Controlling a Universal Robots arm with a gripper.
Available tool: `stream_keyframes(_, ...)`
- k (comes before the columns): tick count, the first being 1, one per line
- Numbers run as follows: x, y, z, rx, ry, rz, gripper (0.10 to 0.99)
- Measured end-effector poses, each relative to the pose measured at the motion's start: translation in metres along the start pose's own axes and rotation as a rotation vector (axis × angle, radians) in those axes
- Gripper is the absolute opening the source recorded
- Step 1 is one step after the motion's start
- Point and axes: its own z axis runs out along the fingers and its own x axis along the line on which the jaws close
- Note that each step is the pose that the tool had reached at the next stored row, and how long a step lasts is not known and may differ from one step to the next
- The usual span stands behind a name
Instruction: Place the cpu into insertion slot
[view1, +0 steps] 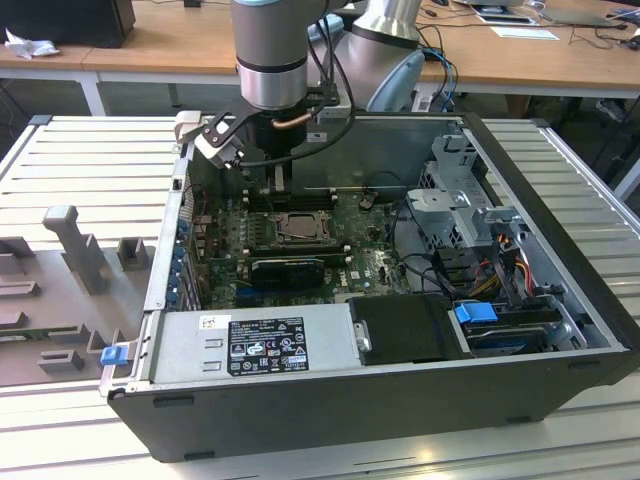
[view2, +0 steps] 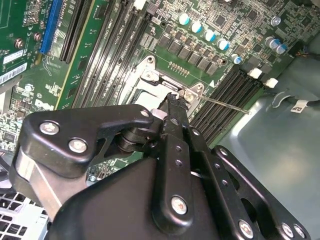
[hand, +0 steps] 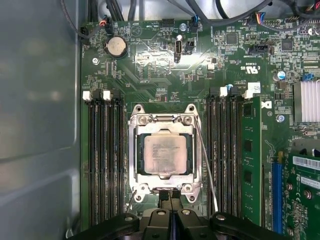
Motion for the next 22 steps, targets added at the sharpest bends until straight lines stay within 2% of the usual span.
stream_keyframes(8,0.0003,0.0004,-0.0078,0.0,-0.0001,0.0,0.106)
stream_keyframes(22,0.0004,0.0006,-0.0135,0.0,-0.0001,0.0,0.106)
